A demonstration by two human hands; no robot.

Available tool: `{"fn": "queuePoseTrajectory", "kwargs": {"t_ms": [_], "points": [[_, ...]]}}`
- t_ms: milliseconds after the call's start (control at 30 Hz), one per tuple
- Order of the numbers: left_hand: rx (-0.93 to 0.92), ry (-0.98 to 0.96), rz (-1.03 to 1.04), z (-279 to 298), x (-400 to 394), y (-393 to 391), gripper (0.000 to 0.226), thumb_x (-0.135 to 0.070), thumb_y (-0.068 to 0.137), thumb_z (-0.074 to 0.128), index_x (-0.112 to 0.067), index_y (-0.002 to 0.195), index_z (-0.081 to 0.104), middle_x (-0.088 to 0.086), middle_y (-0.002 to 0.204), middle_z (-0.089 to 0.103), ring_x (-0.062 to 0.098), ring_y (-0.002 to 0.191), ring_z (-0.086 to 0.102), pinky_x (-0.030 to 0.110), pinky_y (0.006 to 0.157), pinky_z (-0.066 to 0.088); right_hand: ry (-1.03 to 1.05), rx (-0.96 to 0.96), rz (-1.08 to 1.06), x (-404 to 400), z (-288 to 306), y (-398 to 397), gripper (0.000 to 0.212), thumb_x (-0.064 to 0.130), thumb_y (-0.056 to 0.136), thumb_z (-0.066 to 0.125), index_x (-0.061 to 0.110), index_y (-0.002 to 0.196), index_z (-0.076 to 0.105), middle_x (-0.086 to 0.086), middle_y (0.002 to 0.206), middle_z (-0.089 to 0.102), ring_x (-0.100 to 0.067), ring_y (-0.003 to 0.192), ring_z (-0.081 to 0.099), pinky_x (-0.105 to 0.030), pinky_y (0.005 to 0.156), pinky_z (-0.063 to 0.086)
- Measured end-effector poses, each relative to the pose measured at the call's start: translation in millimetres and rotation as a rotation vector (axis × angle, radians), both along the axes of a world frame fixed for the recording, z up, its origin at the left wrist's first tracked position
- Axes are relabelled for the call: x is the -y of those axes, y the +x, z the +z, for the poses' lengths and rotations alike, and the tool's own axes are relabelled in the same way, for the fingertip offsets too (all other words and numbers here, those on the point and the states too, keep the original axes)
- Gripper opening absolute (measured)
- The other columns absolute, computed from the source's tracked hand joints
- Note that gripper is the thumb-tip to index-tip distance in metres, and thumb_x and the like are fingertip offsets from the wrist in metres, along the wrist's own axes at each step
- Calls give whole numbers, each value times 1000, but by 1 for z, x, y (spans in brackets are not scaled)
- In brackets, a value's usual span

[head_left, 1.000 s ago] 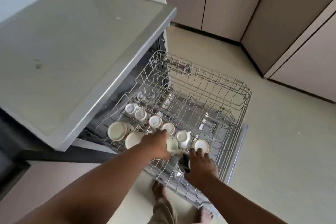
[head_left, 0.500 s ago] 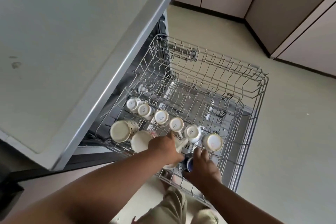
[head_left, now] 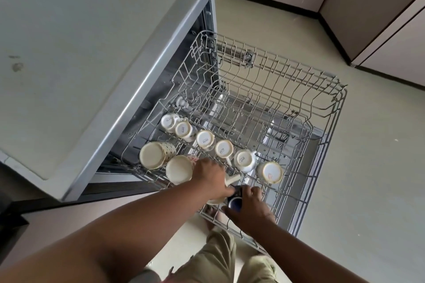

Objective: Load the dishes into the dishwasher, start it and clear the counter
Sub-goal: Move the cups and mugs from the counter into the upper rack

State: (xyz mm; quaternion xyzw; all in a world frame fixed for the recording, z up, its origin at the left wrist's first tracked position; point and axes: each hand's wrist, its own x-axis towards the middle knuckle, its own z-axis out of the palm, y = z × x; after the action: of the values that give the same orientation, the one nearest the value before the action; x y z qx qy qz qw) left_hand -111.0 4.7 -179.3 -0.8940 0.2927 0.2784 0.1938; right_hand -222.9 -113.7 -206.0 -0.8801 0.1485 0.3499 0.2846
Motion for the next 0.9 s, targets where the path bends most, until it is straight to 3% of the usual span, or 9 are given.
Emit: {"fn": "queuePoseTrajectory", "kwargs": {"t_ms": [67, 167, 400, 500, 567, 700, 900], "points": [[19, -24, -27, -2, -2, -3, 85, -76, 84, 35, -8, 134, 46, 21, 133, 50, 36, 122, 44, 44, 93, 36, 31, 5, 9, 4, 0, 0, 76, 67, 77, 60, 23, 133, 34, -6, 127, 35, -31, 107, 61, -40, 87, 52], [20, -109, 1, -4, -9, -7, 91, -80, 83, 29, -8, 140, 37, 20, 144, 43, 37, 133, 35, 49, 106, 25, 20, 17, 84, 14, 4, 3, 77, 70, 78, 57, 24, 135, 35, -4, 128, 40, -30, 108, 61, -40, 85, 52], [11, -199, 78, 7, -17, -13, 100, -86, 79, 16, -12, 144, 34, 16, 148, 39, 32, 137, 34, 48, 112, 21, -99, 106, 226, 44, 24, 18, 81, 72, 79, 54, 20, 137, 31, -6, 134, 43, -28, 123, 49, -42, 94, 45], [48, -221, 86, 16, -18, -16, 98, -83, 82, 16, -12, 148, 29, 15, 156, 30, 32, 145, 23, 47, 118, 4, -175, 201, 273, 54, 34, 26, 82, 74, 79, 51, 21, 138, 30, -6, 139, 42, -27, 133, 36, -42, 105, 36], [82, -229, 106, 25, -18, -21, 99, -83, 83, 11, -12, 152, 20, 14, 161, 16, 33, 149, 10, 45, 118, -7, -213, 262, 331, 59, 45, 31, 87, 76, 79, 49, 20, 142, 27, -7, 148, 35, -28, 143, 20, -43, 114, 26], [160, -293, 197, 46, -17, -34, 104, -84, 78, 1, -15, 154, 13, 11, 163, 7, 31, 150, -1, 41, 115, -12, -257, 348, 441, 64, 67, 40, 94, 76, 82, 45, 18, 151, 16, -6, 160, 18, -30, 150, -1, -45, 120, 10], [335, -438, 440, 87, -39, -78, 90, -79, 85, 21, -23, 155, 11, 4, 163, 9, 26, 150, -1, 42, 118, -5, -316, 472, 674, 52, 101, 47, 101, 78, 83, 34, 15, 155, 2, -10, 163, 1, -31, 148, -14, -44, 119, -5]]}}
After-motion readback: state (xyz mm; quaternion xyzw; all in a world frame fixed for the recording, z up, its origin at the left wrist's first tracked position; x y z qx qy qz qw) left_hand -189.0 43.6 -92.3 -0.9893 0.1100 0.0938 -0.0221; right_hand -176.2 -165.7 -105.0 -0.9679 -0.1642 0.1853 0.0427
